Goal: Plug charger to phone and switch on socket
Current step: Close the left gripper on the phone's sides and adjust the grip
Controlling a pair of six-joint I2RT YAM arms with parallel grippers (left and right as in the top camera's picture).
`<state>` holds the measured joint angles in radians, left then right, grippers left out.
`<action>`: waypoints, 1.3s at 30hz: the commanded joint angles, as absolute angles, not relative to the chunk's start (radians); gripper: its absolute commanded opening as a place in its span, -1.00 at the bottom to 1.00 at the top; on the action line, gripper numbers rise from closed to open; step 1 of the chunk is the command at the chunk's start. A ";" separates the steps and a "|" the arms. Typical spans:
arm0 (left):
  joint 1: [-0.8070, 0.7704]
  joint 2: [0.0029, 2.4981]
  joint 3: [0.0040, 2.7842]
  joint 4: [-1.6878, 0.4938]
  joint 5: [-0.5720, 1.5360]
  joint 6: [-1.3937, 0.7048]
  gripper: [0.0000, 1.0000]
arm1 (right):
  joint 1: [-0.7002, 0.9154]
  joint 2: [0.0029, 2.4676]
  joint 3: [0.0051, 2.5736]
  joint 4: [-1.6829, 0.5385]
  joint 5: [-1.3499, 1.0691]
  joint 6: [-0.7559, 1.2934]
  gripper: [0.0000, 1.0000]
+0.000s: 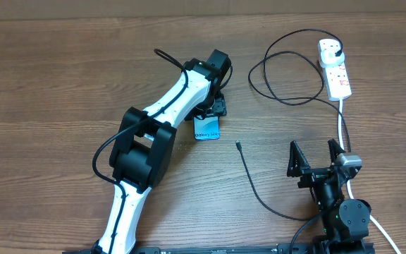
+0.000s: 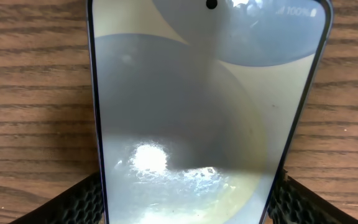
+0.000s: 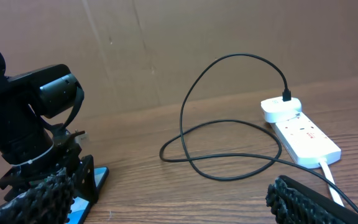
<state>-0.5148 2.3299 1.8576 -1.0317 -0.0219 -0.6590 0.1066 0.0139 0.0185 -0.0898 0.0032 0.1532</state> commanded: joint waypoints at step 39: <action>-0.445 2.347 1.921 -1.174 0.016 -0.651 0.46 | 0.113 0.003 0.008 -0.084 -0.001 0.152 0.99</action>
